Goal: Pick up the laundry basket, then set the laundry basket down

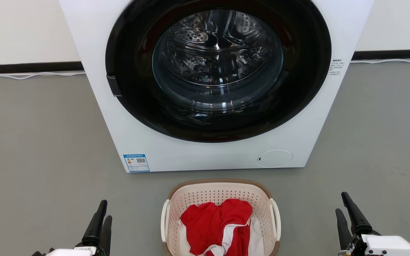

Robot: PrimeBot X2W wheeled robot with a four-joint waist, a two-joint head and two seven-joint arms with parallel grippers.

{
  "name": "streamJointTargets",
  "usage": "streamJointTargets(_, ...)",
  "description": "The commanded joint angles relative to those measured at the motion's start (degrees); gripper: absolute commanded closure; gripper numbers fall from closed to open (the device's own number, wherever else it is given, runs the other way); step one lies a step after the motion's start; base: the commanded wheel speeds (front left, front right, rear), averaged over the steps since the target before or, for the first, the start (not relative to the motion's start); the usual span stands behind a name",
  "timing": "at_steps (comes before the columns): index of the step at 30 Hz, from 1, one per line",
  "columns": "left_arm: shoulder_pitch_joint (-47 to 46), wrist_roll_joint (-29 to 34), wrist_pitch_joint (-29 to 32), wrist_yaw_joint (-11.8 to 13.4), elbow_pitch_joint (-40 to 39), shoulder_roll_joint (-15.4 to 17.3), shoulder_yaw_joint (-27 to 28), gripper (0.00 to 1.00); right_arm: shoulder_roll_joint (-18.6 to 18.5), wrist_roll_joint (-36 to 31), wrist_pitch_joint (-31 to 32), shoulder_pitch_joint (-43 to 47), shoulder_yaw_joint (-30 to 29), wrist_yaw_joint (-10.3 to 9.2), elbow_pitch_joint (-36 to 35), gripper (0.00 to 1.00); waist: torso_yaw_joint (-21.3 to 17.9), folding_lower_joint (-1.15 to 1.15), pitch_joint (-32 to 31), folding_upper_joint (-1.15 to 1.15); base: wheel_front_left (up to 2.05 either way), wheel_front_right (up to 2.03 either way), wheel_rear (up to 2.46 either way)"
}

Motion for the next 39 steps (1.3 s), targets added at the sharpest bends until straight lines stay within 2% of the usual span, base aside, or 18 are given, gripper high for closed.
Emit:
streamJointTargets(1,-2.16,0.69,-0.45,-0.09,-1.81,0.28,-0.01,0.0,-0.59,-0.5,-0.64,-2.11,0.28,0.04,-1.98,0.0,0.0,-0.02,0.03,0.0,0.0,0.0,0.0)
streamJointTargets(17,-2.67,9.95,-3.14,-0.15,-4.29,0.44,-0.9,0.0,-2.05,-5.73,-3.62,-3.01,3.91,0.1,-4.6,0.0,0.0,-0.02,0.48,0.0,0.0,0.0,0.0)
streamJointTargets(25,-2.79,16.27,-4.48,-0.18,-5.21,0.52,-1.56,0.0,-2.33,-12.14,-4.96,-3.23,5.0,0.13,-5.62,0.0,-0.09,-0.02,0.49,0.0,0.0,0.0,0.0)
streamJointTargets(39,-2.84,30.9,-6.67,0.2,-6.87,0.64,-2.05,0.0,-3.38,-23.98,-7.15,-3.91,7.7,0.18,-6.89,0.0,-0.25,-0.02,0.79,0.0,0.0,0.0,0.0)
